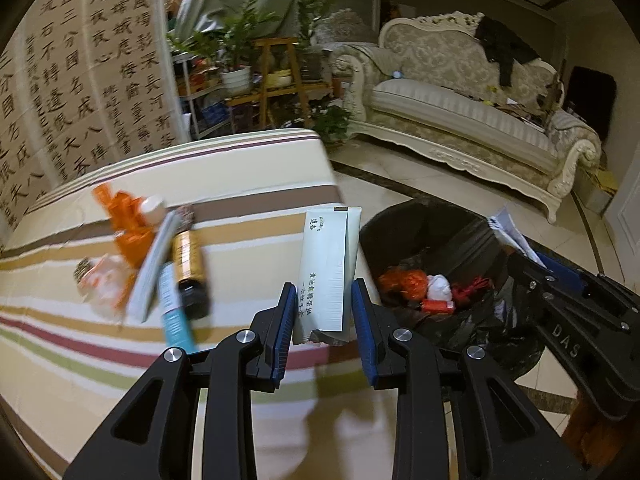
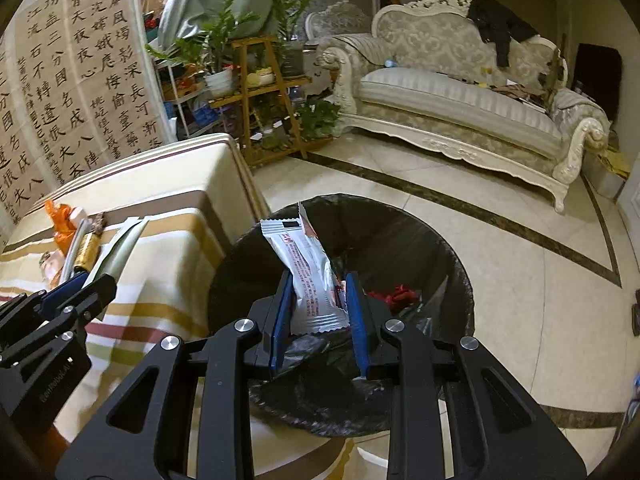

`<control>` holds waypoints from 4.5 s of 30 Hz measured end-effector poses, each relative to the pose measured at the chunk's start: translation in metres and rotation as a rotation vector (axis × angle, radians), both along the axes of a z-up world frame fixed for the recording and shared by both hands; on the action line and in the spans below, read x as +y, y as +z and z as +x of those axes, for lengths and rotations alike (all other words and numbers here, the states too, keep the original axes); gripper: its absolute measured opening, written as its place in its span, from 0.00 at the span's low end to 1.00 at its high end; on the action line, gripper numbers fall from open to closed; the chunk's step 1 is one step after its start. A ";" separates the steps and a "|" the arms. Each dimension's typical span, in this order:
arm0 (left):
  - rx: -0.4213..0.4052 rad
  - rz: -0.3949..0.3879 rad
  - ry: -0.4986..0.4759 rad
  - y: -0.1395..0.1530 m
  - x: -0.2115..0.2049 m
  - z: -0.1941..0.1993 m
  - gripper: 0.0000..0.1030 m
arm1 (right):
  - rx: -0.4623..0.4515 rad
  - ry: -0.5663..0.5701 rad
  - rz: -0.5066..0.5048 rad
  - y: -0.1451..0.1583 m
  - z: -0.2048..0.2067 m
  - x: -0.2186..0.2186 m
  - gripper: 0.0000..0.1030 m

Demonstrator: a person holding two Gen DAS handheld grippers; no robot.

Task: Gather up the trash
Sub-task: 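Carry the white packet and snack wrapper over the black bin and open both tools, then move both open tools from the bin back to the table, then close the right tool around the gold-labelled brown bottle, then grasp the blue-and-white tube with the left tool while the right tool holds the bottle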

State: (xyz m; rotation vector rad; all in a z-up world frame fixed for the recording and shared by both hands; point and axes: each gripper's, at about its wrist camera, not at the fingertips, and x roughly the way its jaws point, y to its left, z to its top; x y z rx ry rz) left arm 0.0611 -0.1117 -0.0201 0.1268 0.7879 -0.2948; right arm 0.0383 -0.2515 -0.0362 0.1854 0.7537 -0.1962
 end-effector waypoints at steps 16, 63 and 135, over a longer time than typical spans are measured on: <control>0.009 0.027 -0.038 -0.009 -0.044 0.022 0.30 | 0.018 -0.070 0.005 -0.012 0.019 -0.032 0.25; 0.037 0.012 0.325 -0.005 0.142 -0.009 0.71 | 0.016 0.181 0.001 0.004 0.028 0.098 0.55; 0.118 0.029 0.251 -0.026 0.107 0.022 0.53 | 0.072 0.319 0.062 -0.002 0.049 0.122 0.23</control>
